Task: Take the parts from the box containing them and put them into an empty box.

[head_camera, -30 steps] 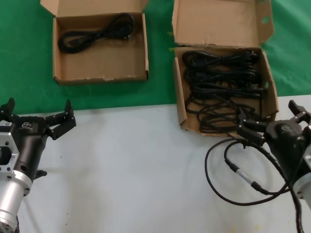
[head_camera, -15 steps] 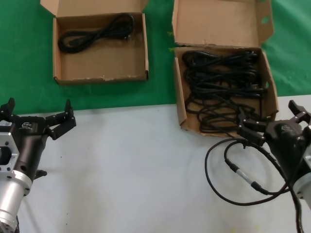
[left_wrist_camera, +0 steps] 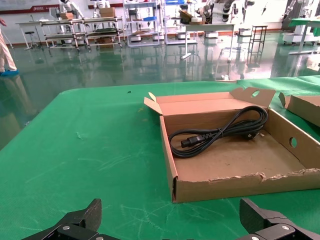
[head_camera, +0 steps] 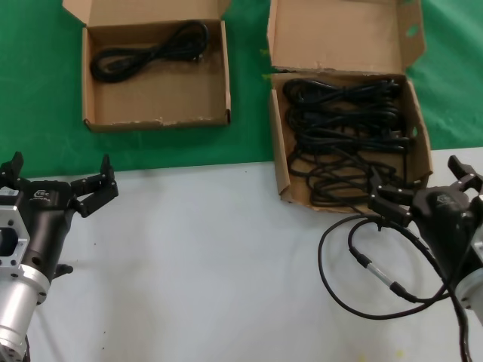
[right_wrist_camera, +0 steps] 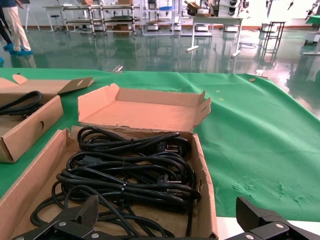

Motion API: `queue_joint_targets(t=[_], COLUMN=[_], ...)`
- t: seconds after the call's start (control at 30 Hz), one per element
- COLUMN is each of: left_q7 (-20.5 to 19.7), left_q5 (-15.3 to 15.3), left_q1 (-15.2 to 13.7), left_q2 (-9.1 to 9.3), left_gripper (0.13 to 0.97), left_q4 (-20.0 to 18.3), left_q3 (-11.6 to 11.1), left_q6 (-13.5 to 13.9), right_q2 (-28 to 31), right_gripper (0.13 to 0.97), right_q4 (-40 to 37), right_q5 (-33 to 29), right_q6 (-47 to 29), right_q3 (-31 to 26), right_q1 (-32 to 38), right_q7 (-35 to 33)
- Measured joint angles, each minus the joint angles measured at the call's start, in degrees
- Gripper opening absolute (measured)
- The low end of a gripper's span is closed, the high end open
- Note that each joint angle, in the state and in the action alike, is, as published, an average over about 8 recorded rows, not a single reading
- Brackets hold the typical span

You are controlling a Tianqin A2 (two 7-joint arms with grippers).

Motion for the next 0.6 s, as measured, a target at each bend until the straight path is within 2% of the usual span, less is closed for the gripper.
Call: queue_joint_targets(t=[0.6], left_q7=[0.00], left_q5=[0.00], left_q1=[0.00], left_q2=[0.00], left_gripper=[0.966], left_q4=[0.00], left_q3=[0.00], left_q6=[0.00], right_q2=[0.00], right_gripper=[0.966], right_q4=[0.00], right_q5=[0.00], right_q6=[0.00], right_q3=[0.00], right_q1=[0.00], right_q7=[0.00])
